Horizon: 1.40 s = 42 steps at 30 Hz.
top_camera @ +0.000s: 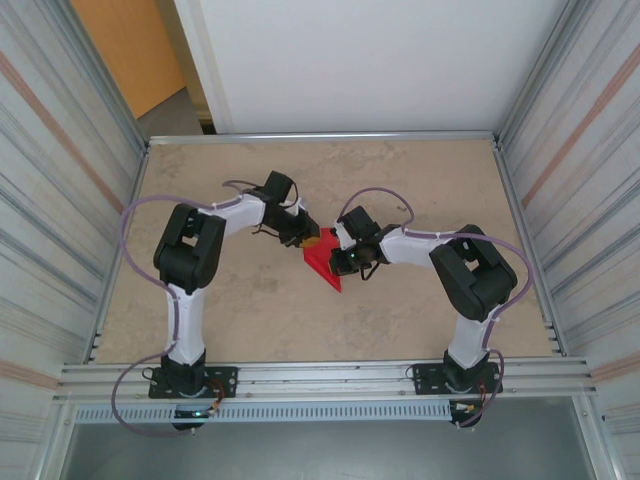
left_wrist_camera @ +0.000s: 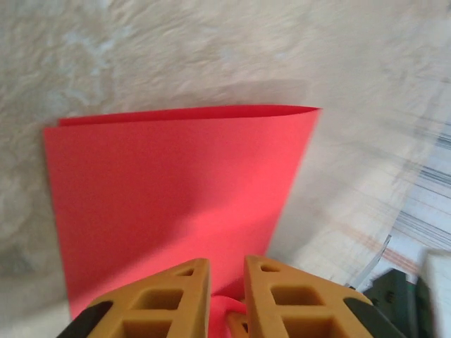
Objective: Fold a paper plane with a square sheet of paper (pick it up from the middle)
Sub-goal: Third fold the triangle at the center of the table.
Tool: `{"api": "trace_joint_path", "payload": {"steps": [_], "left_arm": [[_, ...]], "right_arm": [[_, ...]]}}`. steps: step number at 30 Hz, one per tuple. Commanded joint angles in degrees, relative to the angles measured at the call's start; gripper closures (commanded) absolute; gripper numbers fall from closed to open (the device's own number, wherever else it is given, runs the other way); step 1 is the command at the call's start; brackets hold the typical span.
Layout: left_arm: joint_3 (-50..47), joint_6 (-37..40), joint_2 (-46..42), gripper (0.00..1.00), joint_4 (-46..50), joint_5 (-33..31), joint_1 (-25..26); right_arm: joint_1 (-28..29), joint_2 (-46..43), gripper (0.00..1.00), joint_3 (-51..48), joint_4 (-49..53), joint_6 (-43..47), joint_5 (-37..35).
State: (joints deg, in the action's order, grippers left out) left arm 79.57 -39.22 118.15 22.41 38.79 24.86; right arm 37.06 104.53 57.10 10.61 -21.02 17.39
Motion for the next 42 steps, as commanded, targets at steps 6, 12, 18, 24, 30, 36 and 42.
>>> {"api": "trace_joint_path", "payload": {"steps": [6, 12, 18, 24, 30, 36, 42], "left_arm": [[-9.2, -5.5, -10.8, 0.78, -7.4, -0.7, 0.1], [-16.0, -8.7, -13.9, 0.82, -11.1, -0.5, 2.1], [-19.9, -10.7, -13.6, 0.85, -13.5, -0.3, 3.7], [-19.7, -10.9, -12.2, 0.85, -14.1, 0.1, 4.6], [-18.3, -10.7, -10.8, 0.86, -13.8, 0.0, 4.6], [-18.0, -10.4, -9.6, 0.86, -12.3, -0.7, 4.7], [-19.3, -10.2, -9.6, 0.86, -12.2, -1.3, 4.7]], "right_arm": [[0.3, 2.2, 0.95, 0.6, 2.8, -1.3, -1.5], [0.2, 2.4, 0.95, 0.8, 3.1, -1.2, -1.4], [0.2, 2.6, 0.95, 0.9, 3.2, -1.3, -1.4], [0.2, 2.8, 0.95, 1.3, 3.5, -1.2, -1.5], [0.2, 3.1, 0.95, 1.6, 3.7, -1.2, -1.4], [0.3, 3.2, 0.95, 1.7, 3.9, -1.1, -1.6], [0.3, 3.3, 0.95, 1.5, 3.7, -1.1, -1.6]]}}
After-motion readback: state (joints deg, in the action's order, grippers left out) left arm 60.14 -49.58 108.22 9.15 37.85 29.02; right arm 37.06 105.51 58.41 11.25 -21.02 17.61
